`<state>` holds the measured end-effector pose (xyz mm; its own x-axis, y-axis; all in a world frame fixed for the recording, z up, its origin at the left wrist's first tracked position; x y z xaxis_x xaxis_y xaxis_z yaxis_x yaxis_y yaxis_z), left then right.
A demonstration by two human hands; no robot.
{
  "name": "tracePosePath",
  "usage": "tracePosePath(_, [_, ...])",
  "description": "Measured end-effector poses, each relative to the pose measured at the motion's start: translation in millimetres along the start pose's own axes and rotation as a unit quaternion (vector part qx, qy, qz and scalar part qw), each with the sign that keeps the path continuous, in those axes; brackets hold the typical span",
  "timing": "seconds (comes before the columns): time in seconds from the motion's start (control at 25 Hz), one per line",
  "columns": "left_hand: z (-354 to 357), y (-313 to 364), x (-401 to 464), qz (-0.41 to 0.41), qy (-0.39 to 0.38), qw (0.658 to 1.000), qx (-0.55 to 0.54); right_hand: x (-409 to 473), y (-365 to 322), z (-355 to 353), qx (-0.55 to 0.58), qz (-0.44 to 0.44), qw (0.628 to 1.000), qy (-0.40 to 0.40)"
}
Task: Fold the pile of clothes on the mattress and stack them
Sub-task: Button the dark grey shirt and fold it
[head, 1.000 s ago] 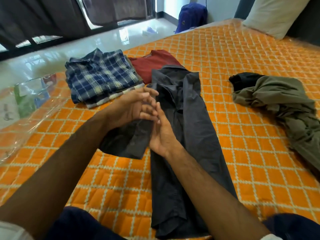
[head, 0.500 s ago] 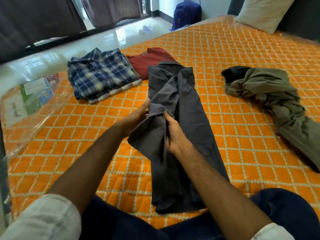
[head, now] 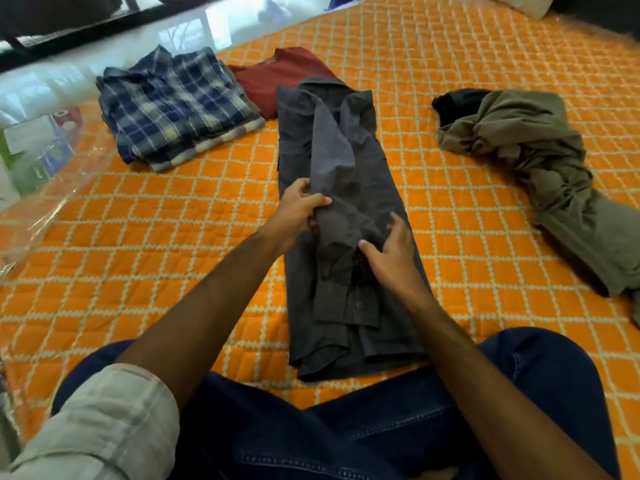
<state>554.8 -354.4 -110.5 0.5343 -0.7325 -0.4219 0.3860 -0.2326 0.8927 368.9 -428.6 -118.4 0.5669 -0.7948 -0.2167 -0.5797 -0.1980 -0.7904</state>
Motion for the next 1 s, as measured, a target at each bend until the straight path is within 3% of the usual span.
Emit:
tracePosePath(0.12, [24,17,4,0.005,0.009,1.0,0.004,-1,-36,12,-0.023,-0.112,0.993,0.021])
tracePosePath(0.28, [31,41,-6,-0.047,-0.215,0.975,0.005,6,-59,29,0.182,-0.028,0.983,0.002])
tracePosePath(0.36, [21,59,2,-0.011,-0.254,0.963,0.091,22,-53,20,0.22,0.002,0.974,0.056])
tracePosePath(0.4, [14,70,14,0.03,-0.223,0.965,0.137,27,-52,15,0.25,0.01,0.966,0.059])
tracePosePath(0.48, [-7,97,48,0.107,-0.06,0.969,0.217,34,-51,12,0.319,0.035,0.947,0.021])
tracePosePath(0.56, [-29,108,90,0.093,0.087,0.962,0.242,41,-49,9,0.345,0.049,0.937,-0.009])
tracePosePath(0.68, [-35,99,151,-0.039,0.106,0.968,0.224,54,-50,9,0.416,0.049,0.905,-0.076])
tracePosePath(0.76, [-27,91,184,-0.076,0.104,0.965,0.228,57,-60,10,0.41,0.003,0.903,-0.126])
tracePosePath(0.88, [-22,94,231,-0.029,0.143,0.967,0.208,65,-76,2,0.228,-0.094,0.959,-0.143])
tracePosePath(1.0, [-46,108,249,0.015,0.211,0.943,0.258,62,-83,-12,0.104,-0.128,0.979,-0.117])
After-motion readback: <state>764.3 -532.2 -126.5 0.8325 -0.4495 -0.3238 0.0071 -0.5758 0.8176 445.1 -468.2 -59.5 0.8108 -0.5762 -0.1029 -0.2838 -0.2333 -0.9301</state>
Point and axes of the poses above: each hand's wrist, its own x-axis towards the middle knuckle, its own z-axis out of the palm, y = z × x, the point moved 5 cm from there along x, towards the middle knuckle, and after that the axes turned 2 degrees about -z, right-handed, at the moved point
